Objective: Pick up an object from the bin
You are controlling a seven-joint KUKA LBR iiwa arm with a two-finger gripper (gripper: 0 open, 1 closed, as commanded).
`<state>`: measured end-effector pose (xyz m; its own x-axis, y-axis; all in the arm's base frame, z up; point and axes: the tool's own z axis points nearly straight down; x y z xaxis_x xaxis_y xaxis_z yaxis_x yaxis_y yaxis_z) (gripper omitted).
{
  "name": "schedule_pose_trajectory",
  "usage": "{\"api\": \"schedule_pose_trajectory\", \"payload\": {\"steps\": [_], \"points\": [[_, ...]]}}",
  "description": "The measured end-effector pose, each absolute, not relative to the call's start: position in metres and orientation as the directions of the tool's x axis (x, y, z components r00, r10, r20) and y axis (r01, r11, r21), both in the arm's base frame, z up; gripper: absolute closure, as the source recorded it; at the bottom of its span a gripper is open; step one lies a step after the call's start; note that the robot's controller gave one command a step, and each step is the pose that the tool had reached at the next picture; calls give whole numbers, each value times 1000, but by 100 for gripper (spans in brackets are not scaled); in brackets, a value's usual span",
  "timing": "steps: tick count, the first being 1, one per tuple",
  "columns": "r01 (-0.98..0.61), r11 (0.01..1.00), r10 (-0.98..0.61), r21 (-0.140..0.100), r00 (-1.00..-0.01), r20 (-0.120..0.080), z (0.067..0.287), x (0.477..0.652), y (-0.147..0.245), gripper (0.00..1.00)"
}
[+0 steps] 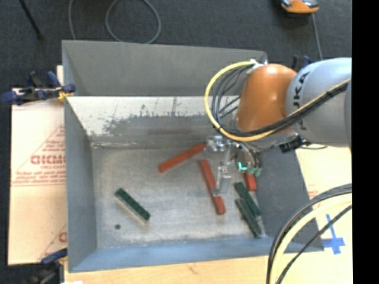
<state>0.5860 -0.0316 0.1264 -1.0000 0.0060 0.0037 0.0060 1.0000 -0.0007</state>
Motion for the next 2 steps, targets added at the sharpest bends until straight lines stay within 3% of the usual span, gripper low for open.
{"api": "schedule_pose_trajectory", "payload": {"steps": [1, 2], "points": [[5, 1000, 5, -2, -1000, -4, 131, 588, -32, 100], [4, 1000, 4, -2, -1000, -4, 131, 588, -32, 0]]}}
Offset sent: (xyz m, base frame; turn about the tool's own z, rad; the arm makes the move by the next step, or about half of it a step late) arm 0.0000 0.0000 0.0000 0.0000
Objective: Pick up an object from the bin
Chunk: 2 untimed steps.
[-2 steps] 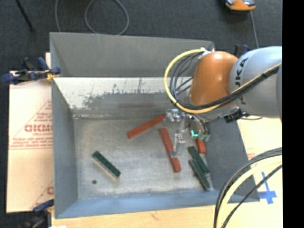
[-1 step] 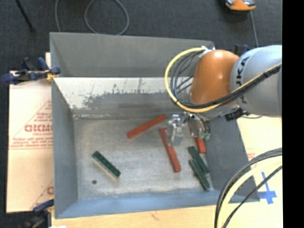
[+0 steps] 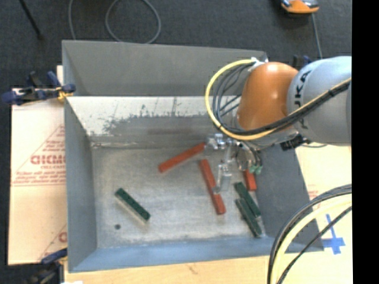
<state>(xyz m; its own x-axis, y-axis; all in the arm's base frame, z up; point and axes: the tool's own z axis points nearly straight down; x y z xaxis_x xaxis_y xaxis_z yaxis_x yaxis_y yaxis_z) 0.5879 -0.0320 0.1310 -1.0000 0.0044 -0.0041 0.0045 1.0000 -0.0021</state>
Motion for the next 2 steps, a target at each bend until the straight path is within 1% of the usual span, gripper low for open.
{"api": "schedule_pose_trajectory", "payload": {"steps": [1, 2], "points": [[-270, 963, -270, -2, -963, -6, 104, 638, -14, 0], [-233, 972, -233, 0, -972, -9, 71, 650, -47, 0]]}}
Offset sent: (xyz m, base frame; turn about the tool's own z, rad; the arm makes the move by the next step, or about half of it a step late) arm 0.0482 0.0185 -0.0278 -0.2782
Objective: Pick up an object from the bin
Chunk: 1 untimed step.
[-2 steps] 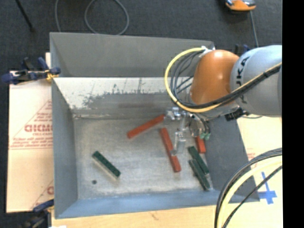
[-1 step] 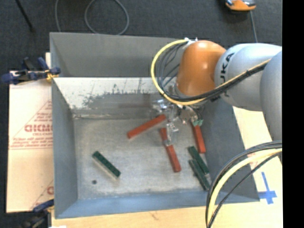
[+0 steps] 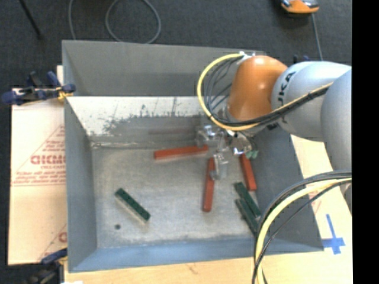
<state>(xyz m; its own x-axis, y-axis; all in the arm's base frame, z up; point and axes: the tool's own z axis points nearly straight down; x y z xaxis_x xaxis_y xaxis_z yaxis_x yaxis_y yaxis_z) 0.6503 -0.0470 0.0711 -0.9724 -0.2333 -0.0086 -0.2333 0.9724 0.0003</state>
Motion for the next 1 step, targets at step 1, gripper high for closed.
{"api": "schedule_pose_trajectory", "payload": {"steps": [1], "points": [[-234, 972, -234, -1, -972, -17, 80, 654, -46, 100]]}}
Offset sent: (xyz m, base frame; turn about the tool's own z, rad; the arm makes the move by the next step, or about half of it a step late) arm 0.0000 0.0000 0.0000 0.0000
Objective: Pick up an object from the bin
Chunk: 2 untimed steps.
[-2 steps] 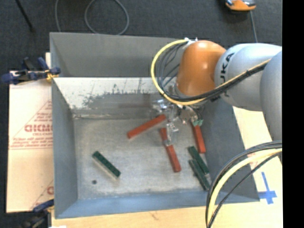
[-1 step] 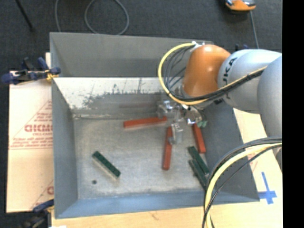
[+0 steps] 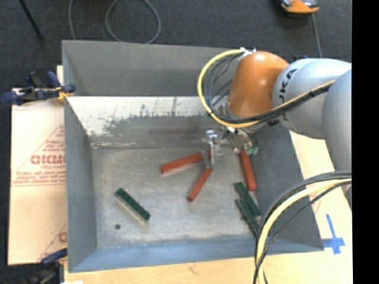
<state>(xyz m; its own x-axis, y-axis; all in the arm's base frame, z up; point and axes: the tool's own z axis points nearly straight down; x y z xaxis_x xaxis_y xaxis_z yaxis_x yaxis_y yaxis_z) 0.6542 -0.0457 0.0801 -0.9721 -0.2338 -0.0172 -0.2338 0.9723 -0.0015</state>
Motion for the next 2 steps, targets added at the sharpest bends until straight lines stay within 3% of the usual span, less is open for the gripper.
{"api": "schedule_pose_trajectory", "payload": {"steps": [1, 2], "points": [[-191, 982, -191, 1, -982, -11, 150, 609, -1, 100], [-188, 982, -188, 1, -982, -4, 145, 608, -4, 0]]}}
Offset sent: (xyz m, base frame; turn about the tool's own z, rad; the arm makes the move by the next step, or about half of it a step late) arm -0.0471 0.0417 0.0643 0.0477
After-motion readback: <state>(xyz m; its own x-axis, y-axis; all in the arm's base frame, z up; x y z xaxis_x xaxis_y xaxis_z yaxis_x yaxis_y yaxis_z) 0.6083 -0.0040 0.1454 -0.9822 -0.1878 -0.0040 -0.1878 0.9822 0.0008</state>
